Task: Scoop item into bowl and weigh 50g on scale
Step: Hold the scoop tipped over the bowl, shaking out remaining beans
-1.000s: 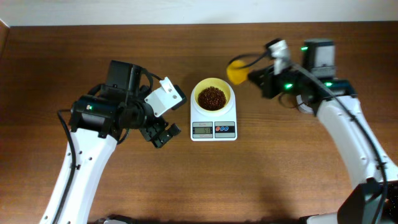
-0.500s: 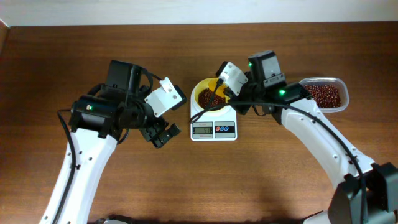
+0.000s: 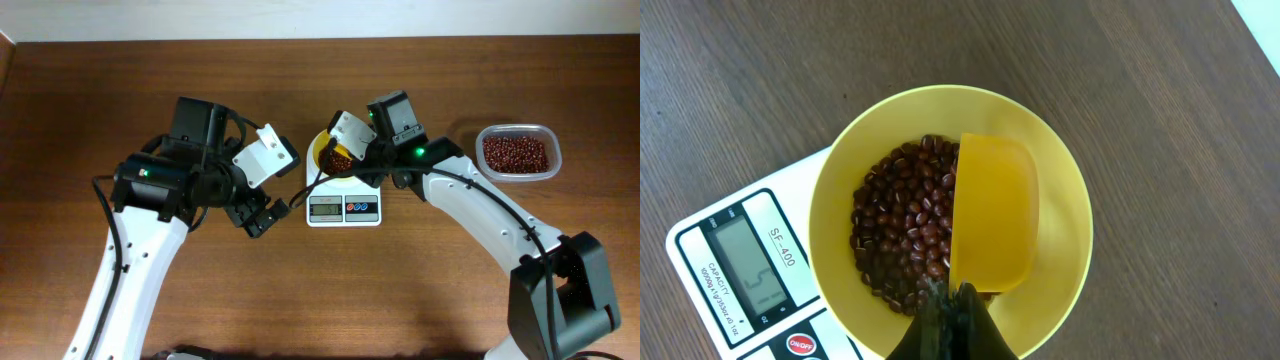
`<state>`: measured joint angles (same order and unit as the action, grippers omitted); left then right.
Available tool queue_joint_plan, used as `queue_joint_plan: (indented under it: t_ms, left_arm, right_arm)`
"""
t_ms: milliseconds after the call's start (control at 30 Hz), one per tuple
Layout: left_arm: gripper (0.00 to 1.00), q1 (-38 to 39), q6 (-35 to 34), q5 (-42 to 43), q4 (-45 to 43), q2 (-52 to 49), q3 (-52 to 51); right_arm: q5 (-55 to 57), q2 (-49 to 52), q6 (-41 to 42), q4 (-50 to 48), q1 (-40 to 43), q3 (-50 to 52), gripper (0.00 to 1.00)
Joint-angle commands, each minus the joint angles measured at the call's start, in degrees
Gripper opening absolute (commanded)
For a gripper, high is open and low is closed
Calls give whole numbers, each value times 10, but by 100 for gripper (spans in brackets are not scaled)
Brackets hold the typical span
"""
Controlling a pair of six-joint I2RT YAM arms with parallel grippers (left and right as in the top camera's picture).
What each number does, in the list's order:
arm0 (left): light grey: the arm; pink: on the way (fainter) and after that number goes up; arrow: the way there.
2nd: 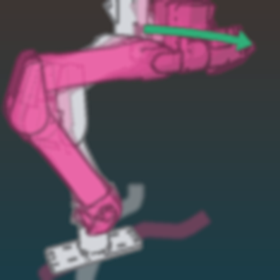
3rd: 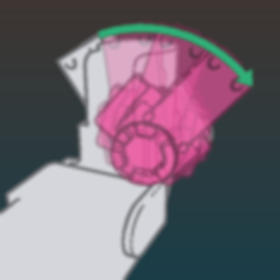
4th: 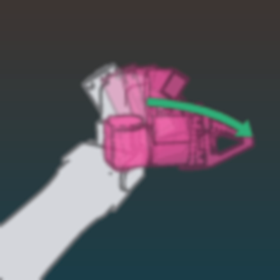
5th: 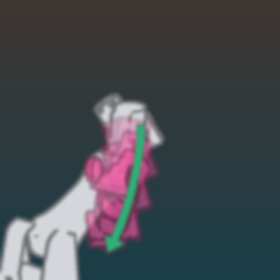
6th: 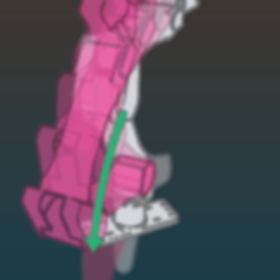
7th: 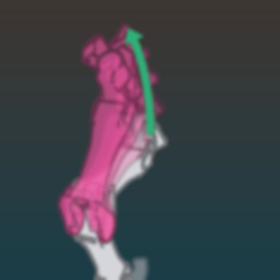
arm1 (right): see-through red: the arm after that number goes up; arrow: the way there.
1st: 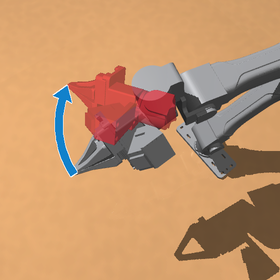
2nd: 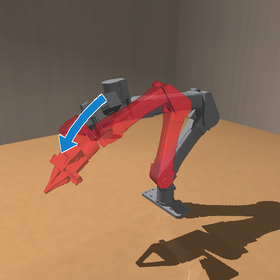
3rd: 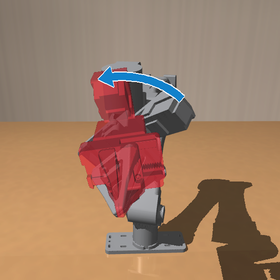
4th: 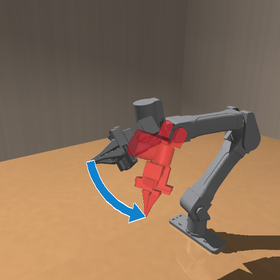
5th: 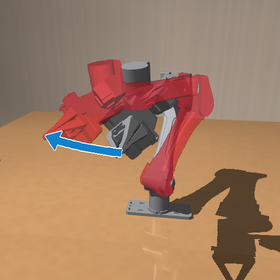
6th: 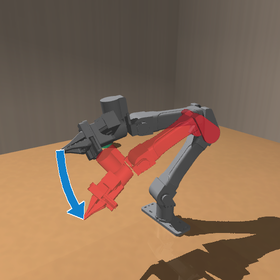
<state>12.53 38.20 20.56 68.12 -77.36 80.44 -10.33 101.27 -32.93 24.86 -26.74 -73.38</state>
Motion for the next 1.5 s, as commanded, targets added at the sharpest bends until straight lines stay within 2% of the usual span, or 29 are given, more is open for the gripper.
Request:
queue_joint_plan:
  t_ms: [0, 200, 267, 500, 633, 667, 833, 1067, 1200, 1233, 1467]
  left_arm:
    - [99, 1, 5, 0, 1, 2, 0]
    - [99, 1, 5, 0, 1, 2, 0]
    - [99, 1, 5, 0, 1, 2, 0]
    - [99, 1, 5, 0, 0, 2, 0]
    - [99, 1, 5, 0, 1, 2, 0]
    - [99, 1, 5, 0, 1, 2, 0]
    - [99, 1, 5, 0, 1, 2, 0]
    - [99, 1, 5, 0, 1, 2, 0]
    - [99, 1, 5, 0, 1, 2, 0]
    - [99, 1, 5, 0, 1, 2, 0]
    - [99, 1, 5, 0, 1, 2, 0]
  right_arm:
    - [5, 4, 1, 2, -6, -8, 4]
    - [-17, 4, 3, 40, -6, -8, 4]
    - [-49, 3, 3, 36, -6, -8, 4]
    - [-49, 3, 4, 26, -5, -8, 4]
    - [-59, 3, 24, 17, -1, -9, 4]
    - [-65, 3, 50, 14, 6, -9, 4]
    - [-181, 3, 102, 11, 55, -9, 4]
    - [-254, 3, 128, 11, 84, -9, 4]
    - [-255, 3, 144, 11, 84, -8, 4]
    - [-225, 3, 143, 11, 84, -8, 4]
    - [-131, 4, 86, 2, 79, -8, 4]
